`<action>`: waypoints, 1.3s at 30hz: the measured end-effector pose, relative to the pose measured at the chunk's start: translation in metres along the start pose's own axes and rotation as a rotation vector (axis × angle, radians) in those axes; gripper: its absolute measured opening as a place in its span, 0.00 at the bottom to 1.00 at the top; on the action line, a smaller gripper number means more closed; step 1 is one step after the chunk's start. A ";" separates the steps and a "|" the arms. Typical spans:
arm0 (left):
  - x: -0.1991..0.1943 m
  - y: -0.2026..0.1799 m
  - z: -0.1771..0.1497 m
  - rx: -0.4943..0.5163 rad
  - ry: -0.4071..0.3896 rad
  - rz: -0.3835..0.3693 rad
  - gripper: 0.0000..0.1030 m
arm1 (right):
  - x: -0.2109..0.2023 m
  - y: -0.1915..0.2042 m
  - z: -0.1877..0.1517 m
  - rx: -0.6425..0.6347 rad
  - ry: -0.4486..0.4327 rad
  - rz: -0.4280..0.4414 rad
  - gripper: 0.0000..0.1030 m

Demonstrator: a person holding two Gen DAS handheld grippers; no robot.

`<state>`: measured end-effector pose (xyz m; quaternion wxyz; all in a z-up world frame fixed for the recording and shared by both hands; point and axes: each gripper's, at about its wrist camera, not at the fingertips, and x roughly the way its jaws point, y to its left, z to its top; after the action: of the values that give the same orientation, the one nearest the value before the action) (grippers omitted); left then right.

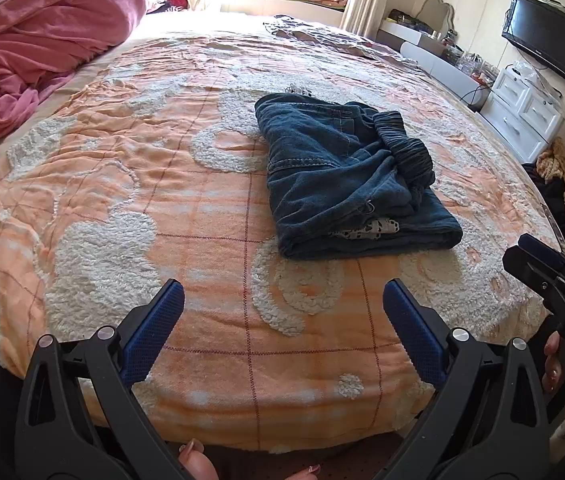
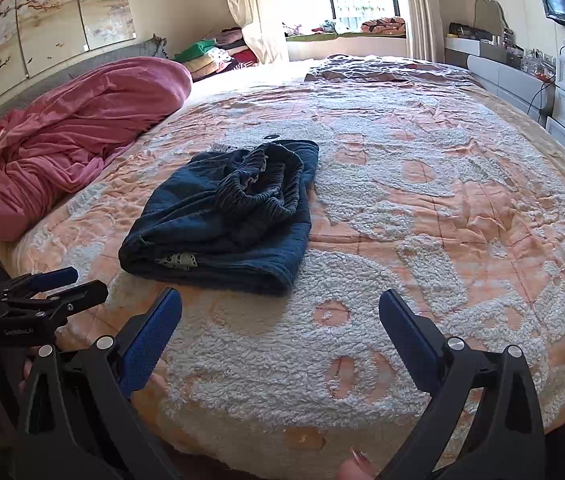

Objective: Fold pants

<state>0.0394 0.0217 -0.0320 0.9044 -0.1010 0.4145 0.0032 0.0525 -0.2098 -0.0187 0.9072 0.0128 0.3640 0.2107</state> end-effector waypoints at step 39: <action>0.004 -0.005 -0.004 0.017 0.021 0.013 0.91 | 0.008 -0.002 -0.004 0.015 0.030 -0.022 0.96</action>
<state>0.0396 0.0161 -0.0364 0.9008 -0.0904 0.4247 0.0045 0.0555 -0.2096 -0.0275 0.9038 0.0126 0.3791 0.1983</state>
